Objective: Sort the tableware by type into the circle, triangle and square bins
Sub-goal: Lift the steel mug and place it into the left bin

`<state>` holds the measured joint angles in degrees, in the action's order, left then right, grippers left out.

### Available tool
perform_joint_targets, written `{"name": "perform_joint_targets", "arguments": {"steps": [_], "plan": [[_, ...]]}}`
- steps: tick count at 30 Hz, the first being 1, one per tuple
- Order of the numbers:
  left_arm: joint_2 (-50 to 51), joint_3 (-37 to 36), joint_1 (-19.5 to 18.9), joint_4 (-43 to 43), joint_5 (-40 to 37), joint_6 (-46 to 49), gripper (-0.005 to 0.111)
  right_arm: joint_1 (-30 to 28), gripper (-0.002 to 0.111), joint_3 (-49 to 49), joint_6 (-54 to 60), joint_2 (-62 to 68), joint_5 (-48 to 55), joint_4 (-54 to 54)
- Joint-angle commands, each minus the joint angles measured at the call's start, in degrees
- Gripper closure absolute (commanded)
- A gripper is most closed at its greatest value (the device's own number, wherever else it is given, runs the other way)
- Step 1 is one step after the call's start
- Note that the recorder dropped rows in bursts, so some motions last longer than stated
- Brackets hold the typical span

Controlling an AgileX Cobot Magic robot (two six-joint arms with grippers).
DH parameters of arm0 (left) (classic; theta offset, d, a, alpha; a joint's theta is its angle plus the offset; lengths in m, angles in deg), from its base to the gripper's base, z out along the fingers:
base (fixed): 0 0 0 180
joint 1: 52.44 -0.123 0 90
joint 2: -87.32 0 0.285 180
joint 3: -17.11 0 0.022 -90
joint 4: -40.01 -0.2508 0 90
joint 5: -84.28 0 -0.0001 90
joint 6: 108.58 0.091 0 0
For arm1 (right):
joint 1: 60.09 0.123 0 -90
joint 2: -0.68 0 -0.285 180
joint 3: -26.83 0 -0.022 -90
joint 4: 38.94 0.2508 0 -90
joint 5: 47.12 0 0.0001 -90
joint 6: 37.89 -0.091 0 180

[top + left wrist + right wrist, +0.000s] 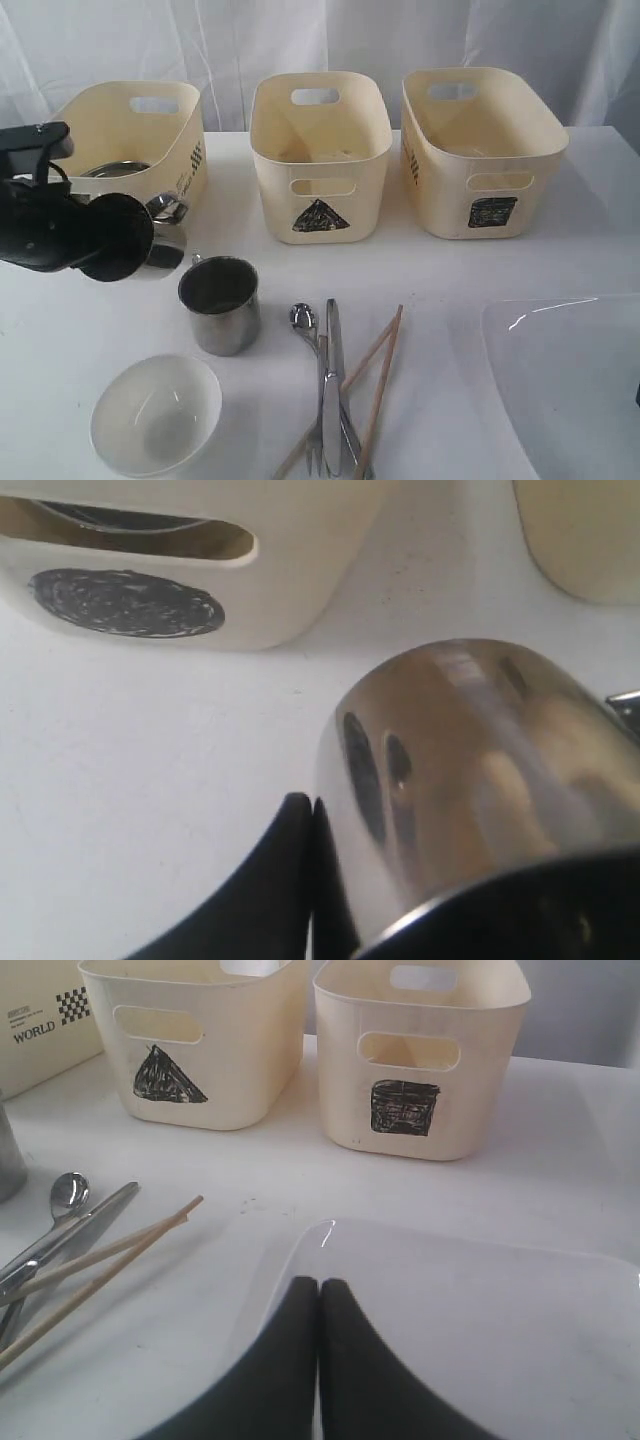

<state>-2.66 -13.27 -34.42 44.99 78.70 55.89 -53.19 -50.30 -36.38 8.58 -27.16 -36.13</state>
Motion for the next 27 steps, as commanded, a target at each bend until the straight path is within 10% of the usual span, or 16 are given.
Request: {"name": "perform_joint_targets", "arguments": {"steps": [1, 5, 12, 22, 27], "plan": [[-10.22, 0.06, 0.40, 0.51, -11.18, 0.78, 0.107, 0.02, 0.108, -0.09, -0.22, -0.11, -0.29, 0.11], [-21.38, 0.06, 0.40, -0.42, -4.59, 1.05, 0.107, 0.02, 0.108, -0.09, -0.22, -0.11, -0.29, 0.11], [-18.49, 0.21, 0.40, -2.26, 51.77, 16.00, 0.107, 0.02, 0.108, -0.09, -0.22, -0.11, -0.29, 0.11], [10.52, 17.47, -0.22, 0.65, 52.74, 37.40, 0.107, 0.02, 0.108, -0.09, -0.22, -0.11, -0.29, 0.11], [16.60, 23.13, -0.38, 20.31, 52.41, 43.53, 0.107, 0.02, 0.108, -0.09, -0.22, -0.11, -0.29, 0.11]]}}
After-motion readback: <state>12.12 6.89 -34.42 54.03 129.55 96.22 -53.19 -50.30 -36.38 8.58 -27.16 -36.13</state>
